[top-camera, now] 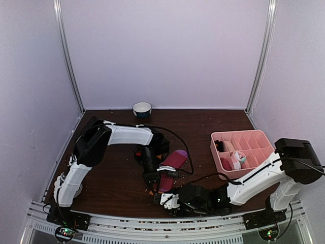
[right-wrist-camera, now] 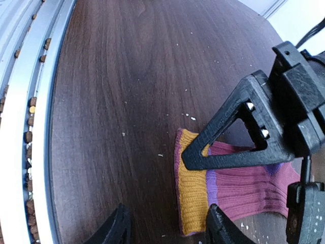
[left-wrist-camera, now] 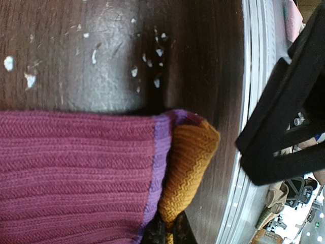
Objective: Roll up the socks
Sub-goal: Roll the sock.
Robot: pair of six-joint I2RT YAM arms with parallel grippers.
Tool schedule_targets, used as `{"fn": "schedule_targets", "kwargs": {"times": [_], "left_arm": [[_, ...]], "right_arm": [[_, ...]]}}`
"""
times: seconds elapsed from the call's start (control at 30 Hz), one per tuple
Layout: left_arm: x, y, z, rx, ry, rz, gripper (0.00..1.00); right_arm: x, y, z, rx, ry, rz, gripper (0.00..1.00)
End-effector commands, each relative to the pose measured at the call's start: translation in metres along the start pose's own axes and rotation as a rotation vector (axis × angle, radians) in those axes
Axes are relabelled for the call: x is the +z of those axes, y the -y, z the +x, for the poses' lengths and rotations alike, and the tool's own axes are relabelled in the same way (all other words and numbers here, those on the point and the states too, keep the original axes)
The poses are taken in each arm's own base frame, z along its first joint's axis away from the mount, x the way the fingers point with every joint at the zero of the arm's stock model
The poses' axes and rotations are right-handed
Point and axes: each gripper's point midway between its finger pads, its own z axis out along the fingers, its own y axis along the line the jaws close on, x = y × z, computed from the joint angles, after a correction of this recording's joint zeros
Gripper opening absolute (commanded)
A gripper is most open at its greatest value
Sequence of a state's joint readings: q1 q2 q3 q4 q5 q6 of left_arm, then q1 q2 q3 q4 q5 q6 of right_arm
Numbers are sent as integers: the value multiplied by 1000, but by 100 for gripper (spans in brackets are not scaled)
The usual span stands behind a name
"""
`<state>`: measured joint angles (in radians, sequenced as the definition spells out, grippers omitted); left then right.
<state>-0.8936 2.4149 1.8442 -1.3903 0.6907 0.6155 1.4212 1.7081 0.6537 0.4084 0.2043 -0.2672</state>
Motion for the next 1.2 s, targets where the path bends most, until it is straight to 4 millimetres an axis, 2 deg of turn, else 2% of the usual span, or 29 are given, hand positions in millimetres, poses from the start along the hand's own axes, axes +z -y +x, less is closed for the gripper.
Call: {"fn": "schedule_targets", "kwargs": {"times": [0.0,0.2,0.33,0.47,0.57,0.7,0.77,0.9,1.03,1.07,1.1,1.17], "left_arm": [[9,-15,3,-20,-27,-10,4],[10,-15,3,-17,-27,-5,5],[9,-15,3,-13,-29,-1,7],[8,-14,4,3,-30,-3,13],[5,-12,4,26,-30,-11,23],[-8,-1,2,94,23,-35,31],[-22,9,-2,157,72,-92,38],[-43,15,-3,274,159,-242,41],[-50,14,1,335,178,-333,42],[-51,17,1,353,182,-334,61],[-50,18,2,365,183,-335,68],[-49,17,1,391,188,-353,71]], "right_arm": [[16,-2,-5,-89,5,-49,50],[31,4,4,-84,-23,-61,45],[37,6,15,-57,-47,-73,36],[40,3,30,-17,-76,-89,25],[42,0,42,21,-101,-102,16],[41,-5,58,123,-132,-142,7],[41,-9,69,193,-156,-183,4],[40,-16,78,354,-180,-291,0],[38,-17,81,556,-195,-389,0],[38,-17,82,602,-197,-411,0],[38,-16,84,645,-206,-421,0],[38,-15,88,726,-222,-441,0]]}}
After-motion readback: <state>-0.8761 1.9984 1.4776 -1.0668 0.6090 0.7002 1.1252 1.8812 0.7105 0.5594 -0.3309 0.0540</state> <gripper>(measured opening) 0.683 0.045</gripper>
